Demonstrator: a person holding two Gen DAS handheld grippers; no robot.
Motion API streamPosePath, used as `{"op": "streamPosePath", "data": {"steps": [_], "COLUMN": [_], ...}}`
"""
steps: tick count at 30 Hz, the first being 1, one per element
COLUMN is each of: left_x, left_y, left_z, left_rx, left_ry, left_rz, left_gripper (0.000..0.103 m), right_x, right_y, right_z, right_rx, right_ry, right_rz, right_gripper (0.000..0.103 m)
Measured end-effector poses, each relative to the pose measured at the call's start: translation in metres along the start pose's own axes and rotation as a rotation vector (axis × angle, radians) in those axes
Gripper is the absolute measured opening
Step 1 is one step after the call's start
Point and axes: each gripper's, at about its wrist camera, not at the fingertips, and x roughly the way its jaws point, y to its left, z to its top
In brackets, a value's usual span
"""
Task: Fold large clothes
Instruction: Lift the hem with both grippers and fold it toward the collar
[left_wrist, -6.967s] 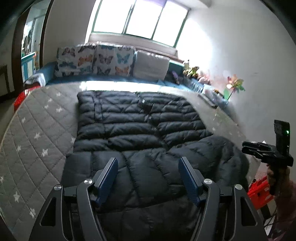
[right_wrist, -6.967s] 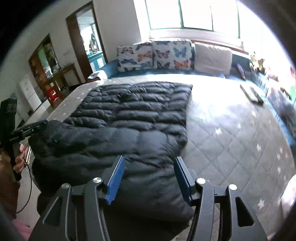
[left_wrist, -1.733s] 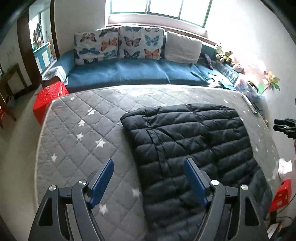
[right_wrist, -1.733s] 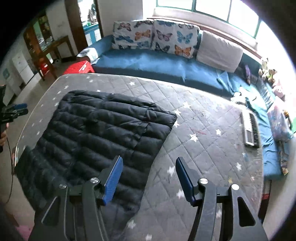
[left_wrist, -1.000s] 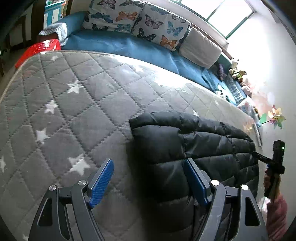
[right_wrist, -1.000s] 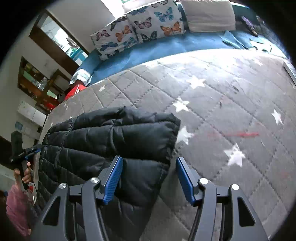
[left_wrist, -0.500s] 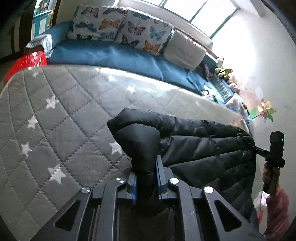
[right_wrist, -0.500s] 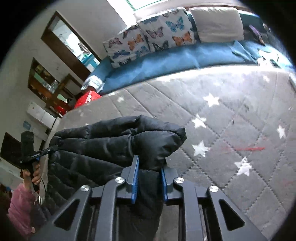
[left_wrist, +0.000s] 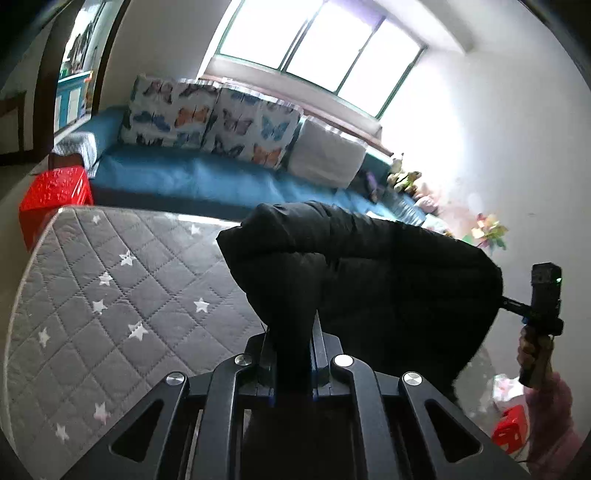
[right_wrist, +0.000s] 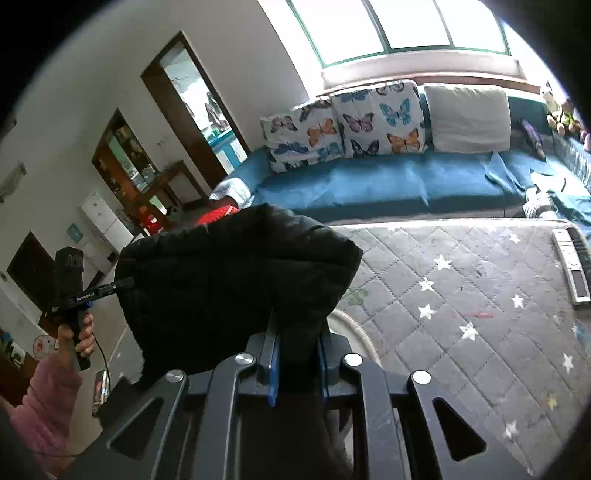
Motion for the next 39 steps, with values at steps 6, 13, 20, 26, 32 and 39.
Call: {"op": "streamPosePath", "data": {"steps": [6,13,20,26,32,39], "left_x": [-0.095,-0.181,-0.233,-0.260,-0.276,-0.270], "left_y": [-0.033,-0.065,-0.079,-0.075,-0.065,-0.056], "left_z": [-0.035,-0.109,-0.213,-0.298,-0.373,-0.405], "left_rx": [0.044,0.083,0.092,0.038,0.005,-0.011], "left_ry": [-0.090,-0.169,-0.208,-0.217,-0.204,-0.117], "left_rz": [-0.037,-0.073,-0.076,-0.107,-0.136,-0.094], "left_gripper": [0.012,0.012,0.012,0.012,0.012,0.019], "right_x": [-0.052,-0.098,-0.118,-0.127,-0.130,-0.097], "right_y": [0.030,0.058,0.074,0.070,0.060,0.048], "right_z": [-0.025,-0.074,-0.140,-0.201,-0.262,-0.290], "right_rx": [-0.046,-0.116,-0.165,-0.167,-0.104,-0.089], "right_ry": [-0.062,-0.110,-0.134,-0.158,-0.139,-0.064], "right_rz": [0.013,0.043,0.066,0.058,0.087,0.083], "right_gripper": [0.018,0.018,0.018,0.018,0.019,0.019]}}
